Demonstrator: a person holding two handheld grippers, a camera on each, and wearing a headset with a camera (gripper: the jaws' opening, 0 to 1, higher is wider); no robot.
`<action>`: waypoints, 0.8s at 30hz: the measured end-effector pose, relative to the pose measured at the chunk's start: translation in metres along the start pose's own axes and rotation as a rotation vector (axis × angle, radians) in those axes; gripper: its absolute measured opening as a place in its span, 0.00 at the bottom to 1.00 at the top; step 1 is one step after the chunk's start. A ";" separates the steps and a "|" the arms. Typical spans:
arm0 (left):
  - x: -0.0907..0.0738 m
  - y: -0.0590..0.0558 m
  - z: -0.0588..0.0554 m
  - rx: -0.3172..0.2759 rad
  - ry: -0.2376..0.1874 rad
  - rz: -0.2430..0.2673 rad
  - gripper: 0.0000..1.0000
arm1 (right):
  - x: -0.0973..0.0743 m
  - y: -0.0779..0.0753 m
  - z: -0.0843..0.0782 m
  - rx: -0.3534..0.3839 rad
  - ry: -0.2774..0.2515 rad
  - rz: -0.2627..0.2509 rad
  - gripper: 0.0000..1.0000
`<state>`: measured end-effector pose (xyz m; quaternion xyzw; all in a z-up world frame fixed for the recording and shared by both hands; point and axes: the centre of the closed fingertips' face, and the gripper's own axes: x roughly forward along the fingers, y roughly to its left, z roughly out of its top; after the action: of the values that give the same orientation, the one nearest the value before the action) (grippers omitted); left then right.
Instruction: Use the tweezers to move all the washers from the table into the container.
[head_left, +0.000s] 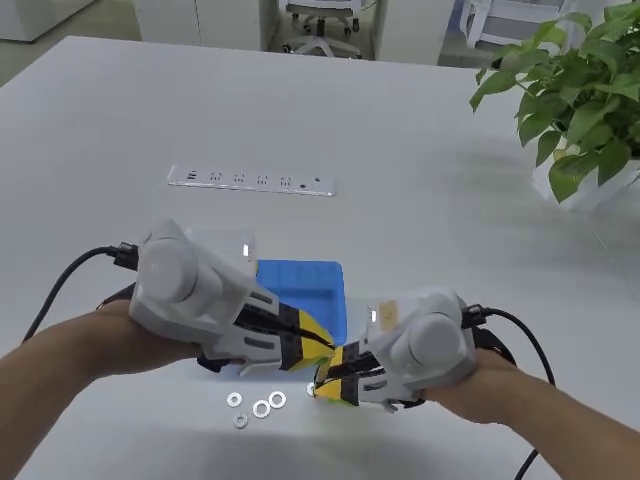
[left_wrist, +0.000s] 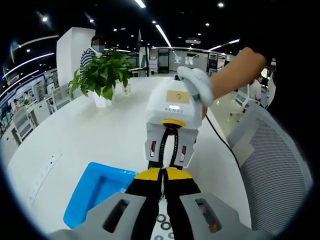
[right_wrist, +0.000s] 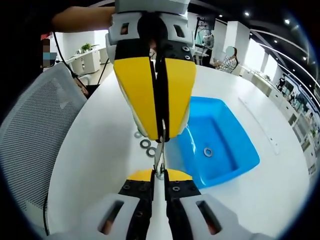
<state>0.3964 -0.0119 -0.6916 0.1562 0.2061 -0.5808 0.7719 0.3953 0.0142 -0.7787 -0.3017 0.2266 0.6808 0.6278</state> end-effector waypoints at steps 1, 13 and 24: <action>0.000 0.000 0.000 0.000 0.000 -0.001 0.05 | 0.000 0.000 0.000 0.010 -0.003 0.001 0.08; -0.003 0.001 -0.002 0.002 0.006 -0.003 0.05 | 0.003 0.001 0.002 0.007 -0.015 0.027 0.12; -0.006 0.000 -0.004 -0.007 0.015 -0.003 0.05 | 0.006 0.002 0.002 0.004 -0.013 0.035 0.09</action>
<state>0.3946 -0.0053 -0.6923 0.1575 0.2140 -0.5801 0.7700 0.3925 0.0201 -0.7814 -0.2919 0.2293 0.6931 0.6179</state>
